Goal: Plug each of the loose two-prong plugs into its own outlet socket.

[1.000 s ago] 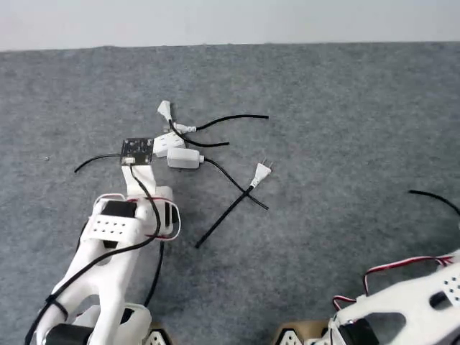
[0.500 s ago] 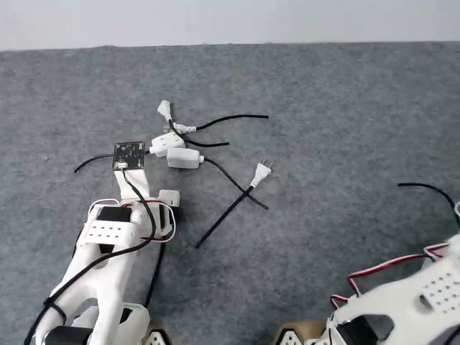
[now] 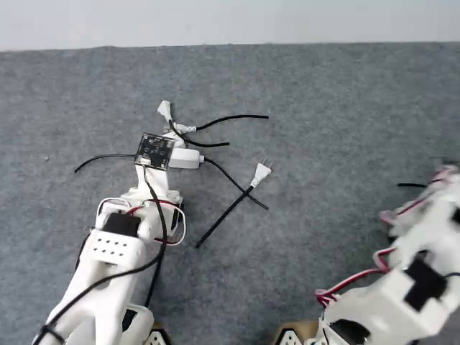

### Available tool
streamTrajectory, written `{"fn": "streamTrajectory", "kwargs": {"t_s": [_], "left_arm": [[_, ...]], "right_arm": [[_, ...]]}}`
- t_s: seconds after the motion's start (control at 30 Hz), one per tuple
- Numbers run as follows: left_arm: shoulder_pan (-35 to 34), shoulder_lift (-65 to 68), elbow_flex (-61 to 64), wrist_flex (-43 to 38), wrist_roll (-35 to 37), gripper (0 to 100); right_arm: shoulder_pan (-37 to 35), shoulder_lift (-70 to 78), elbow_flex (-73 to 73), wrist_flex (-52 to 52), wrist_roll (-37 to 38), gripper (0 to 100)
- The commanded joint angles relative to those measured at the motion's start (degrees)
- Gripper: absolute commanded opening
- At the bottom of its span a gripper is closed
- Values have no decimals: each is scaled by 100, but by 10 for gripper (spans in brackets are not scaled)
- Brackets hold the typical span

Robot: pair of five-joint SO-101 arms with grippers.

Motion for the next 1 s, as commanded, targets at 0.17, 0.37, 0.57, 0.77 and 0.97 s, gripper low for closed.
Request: {"fn": "streamTrajectory", "kwargs": {"t_s": [0.17,0.37,0.57,0.77,0.97], "left_arm": [[264,88,-84,-255,360,97],[220,1248,-338,-774,703,97],[105,2215,-831,-791,809,96],[-334,2462,-1051,-791,800,96],[-378,2444,-1007,-765,774,96]], "right_arm": [[-620,-1305,2004,-1499,-18,9],[-611,-1262,2040,-1508,9,9],[-611,-1262,2040,-1508,9,9],[-611,-1262,2040,-1508,18,9],[-611,-1262,2040,-1508,18,9]]}}
